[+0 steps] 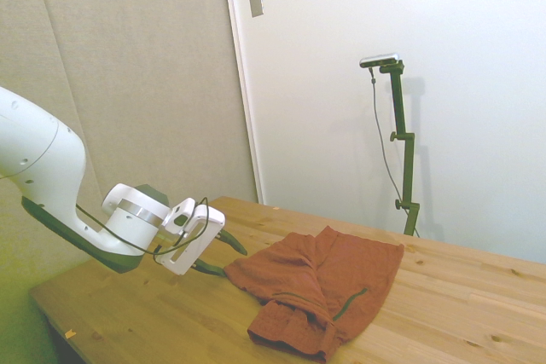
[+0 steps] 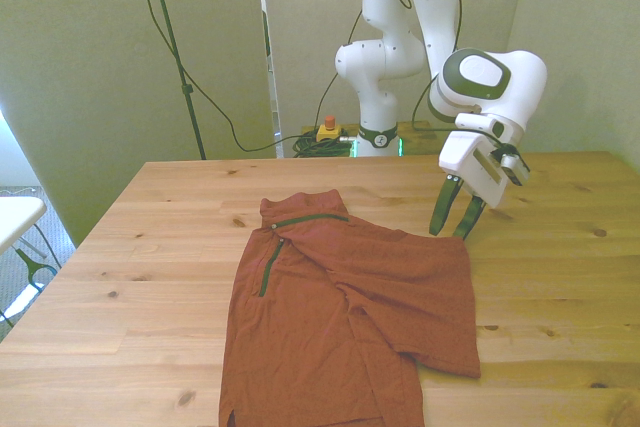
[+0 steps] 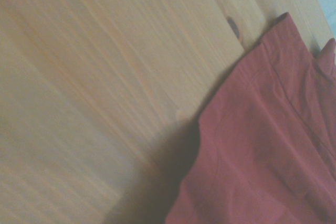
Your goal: Fold the shorts
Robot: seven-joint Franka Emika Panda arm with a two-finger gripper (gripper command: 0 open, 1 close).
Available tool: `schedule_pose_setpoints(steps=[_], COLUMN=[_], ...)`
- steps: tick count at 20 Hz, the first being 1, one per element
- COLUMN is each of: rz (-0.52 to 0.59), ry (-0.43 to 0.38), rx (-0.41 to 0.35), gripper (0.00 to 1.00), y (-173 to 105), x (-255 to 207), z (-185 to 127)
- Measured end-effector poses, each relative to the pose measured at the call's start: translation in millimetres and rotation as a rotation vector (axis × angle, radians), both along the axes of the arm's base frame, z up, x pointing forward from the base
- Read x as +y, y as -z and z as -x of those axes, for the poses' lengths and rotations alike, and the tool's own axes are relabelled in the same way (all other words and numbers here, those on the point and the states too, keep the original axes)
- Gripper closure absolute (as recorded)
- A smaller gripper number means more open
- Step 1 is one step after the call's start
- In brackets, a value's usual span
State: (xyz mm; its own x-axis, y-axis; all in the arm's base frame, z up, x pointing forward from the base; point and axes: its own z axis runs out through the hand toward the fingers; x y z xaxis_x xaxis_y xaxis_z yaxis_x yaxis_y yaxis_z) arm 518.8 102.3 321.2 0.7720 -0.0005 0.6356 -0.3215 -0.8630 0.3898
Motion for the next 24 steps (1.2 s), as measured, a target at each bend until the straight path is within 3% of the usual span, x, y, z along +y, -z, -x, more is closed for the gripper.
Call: schedule_pose_setpoints(steps=[2, 3, 24], rz=[-0.001, -0.005, -0.084], ry=[0.034, 0.047, 0.019], rx=[-0.005, -0.007, -0.044], gripper=[0.0, 1.0, 1.0], y=[0.2, 0.6, 13.9], x=[-17.5, -25.3, -14.0], z=[-10.0, -15.1, -35.3])
